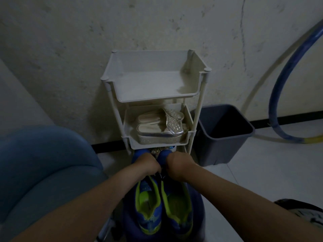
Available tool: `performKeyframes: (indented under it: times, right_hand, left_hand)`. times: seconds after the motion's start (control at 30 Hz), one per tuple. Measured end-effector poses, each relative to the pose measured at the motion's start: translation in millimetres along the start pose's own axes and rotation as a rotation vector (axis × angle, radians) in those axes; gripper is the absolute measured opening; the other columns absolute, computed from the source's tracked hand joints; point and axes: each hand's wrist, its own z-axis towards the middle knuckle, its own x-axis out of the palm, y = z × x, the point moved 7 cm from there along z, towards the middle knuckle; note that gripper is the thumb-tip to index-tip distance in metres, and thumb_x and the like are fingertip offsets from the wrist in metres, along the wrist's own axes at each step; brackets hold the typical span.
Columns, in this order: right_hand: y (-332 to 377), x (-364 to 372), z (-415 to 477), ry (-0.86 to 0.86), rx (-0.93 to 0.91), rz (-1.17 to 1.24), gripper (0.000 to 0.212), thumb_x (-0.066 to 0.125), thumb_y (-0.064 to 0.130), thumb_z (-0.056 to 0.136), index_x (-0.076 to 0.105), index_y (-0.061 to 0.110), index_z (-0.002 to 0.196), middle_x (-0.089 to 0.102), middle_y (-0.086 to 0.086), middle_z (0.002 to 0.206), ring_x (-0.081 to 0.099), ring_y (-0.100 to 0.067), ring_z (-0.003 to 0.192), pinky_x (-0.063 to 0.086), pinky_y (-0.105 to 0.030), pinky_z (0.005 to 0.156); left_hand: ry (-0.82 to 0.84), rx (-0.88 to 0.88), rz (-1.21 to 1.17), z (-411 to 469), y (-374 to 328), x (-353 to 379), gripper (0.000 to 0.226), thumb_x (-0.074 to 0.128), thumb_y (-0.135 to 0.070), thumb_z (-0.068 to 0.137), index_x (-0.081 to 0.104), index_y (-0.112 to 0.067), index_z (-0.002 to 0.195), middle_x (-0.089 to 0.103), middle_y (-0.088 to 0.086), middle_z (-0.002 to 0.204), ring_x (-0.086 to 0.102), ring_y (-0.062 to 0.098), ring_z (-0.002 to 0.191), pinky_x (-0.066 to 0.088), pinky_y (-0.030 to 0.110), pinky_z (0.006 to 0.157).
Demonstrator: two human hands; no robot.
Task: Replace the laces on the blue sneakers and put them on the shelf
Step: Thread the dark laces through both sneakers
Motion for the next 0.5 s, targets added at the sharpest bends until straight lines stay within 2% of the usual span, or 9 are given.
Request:
performKeyframes:
  times: [0.13, 0.27, 0.4, 0.5]
  right_hand:
    - [-0.9, 0.2, 0.5, -0.011, -0.019, 0.010, 0.031, 0.053, 0.032, 0.095, 0.063, 0.008, 0.113, 0.065, -0.015, 0.117, 0.063, -0.032, 0.107, 0.049, -0.035, 0.081]
    - [-4.1, 3.3, 1.5, 0.001, -0.046, 0.079, 0.028, 0.054, 0.033, 0.094, 0.067, 0.012, 0.108, 0.066, -0.012, 0.111, 0.063, -0.031, 0.103, 0.047, -0.033, 0.077]
    - [-9.8, 7.1, 2.7, 0.034, -0.005, 0.170, 0.028, 0.054, 0.036, 0.095, 0.070, 0.015, 0.106, 0.067, -0.008, 0.105, 0.064, -0.025, 0.099, 0.051, -0.033, 0.078]
    - [-11.9, 9.9, 3.0, 0.060, 0.007, 0.213, 0.027, 0.054, 0.036, 0.095, 0.071, 0.016, 0.101, 0.067, -0.006, 0.099, 0.064, -0.022, 0.094, 0.054, -0.034, 0.079]
  left_hand:
    - [0.012, 0.018, -0.015, 0.0, 0.4, -1.2, 0.016, 0.083, -0.014, 0.064, 0.072, -0.009, 0.074, 0.070, 0.004, 0.068, 0.069, 0.017, 0.066, 0.051, 0.023, 0.055]
    - [0.014, 0.019, -0.046, 0.3, 1.2, -2.6, 0.022, 0.084, -0.013, 0.063, 0.074, -0.004, 0.081, 0.074, 0.009, 0.075, 0.071, 0.020, 0.071, 0.058, 0.030, 0.067]
    - [0.010, 0.040, -0.018, -1.2, -1.0, -2.6, 0.019, 0.084, -0.013, 0.062, 0.072, -0.006, 0.075, 0.072, 0.007, 0.070, 0.069, 0.020, 0.065, 0.056, 0.028, 0.063]
    - [0.020, 0.042, -0.003, -2.0, -1.7, -3.3, 0.024, 0.085, -0.015, 0.062, 0.070, -0.007, 0.079, 0.072, 0.005, 0.073, 0.069, 0.018, 0.066, 0.055, 0.027, 0.060]
